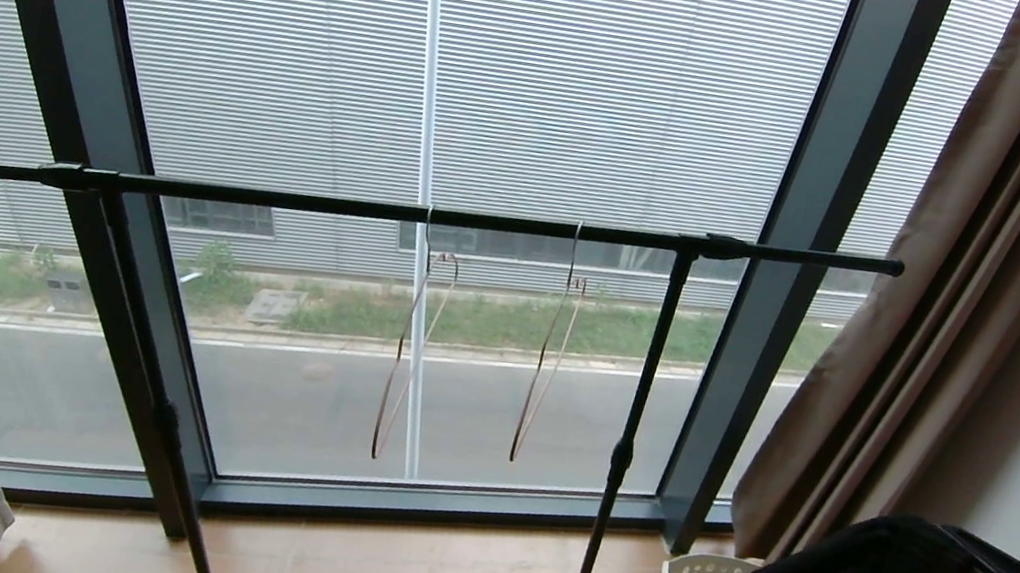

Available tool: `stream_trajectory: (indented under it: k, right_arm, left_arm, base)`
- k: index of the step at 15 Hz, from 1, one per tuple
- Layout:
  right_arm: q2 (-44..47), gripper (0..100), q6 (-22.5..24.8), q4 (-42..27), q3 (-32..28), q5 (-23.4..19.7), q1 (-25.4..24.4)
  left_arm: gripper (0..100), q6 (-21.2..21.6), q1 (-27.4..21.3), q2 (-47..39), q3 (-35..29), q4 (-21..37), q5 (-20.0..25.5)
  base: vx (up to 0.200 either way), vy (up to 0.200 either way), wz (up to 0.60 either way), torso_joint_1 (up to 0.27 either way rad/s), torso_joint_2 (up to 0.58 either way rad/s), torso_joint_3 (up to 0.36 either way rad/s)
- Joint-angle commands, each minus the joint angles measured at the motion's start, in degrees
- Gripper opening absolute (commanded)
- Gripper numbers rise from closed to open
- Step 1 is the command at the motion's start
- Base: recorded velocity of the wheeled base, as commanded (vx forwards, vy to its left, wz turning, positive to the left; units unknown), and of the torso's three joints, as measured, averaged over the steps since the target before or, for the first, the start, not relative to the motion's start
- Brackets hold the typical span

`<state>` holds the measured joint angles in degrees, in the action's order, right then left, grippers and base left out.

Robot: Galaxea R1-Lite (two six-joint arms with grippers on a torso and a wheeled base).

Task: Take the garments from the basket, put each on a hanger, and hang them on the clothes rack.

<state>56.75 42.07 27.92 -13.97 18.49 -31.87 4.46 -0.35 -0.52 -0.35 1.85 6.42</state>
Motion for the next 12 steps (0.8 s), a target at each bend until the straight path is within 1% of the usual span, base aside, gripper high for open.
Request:
stream_trajectory:
  k: [1,3,12]
  right_arm:
    - [0.12,0,0.03,0.03,-0.27,0.05,-0.04]
    - [0.12,0,0.03,0.03,-0.27,0.05,0.23]
    - [0.12,0,0.03,-0.06,0.00,-0.04,0.31]
  left_arm:
    - [100,0.02,0.00,-0.09,0.00,-0.01,-0.01]
    - [100,0.02,0.00,-0.09,0.00,-0.01,-0.01]
    - [100,0.02,0.00,-0.09,0.00,0.08,-0.01]
  base:
    - [0.000,0.000,0.60,0.007,0.01,0.002]
    - [0.000,0.000,0.60,0.017,0.00,0.000]
    - [0.000,0.000,0.00,0.000,0.00,0.000]
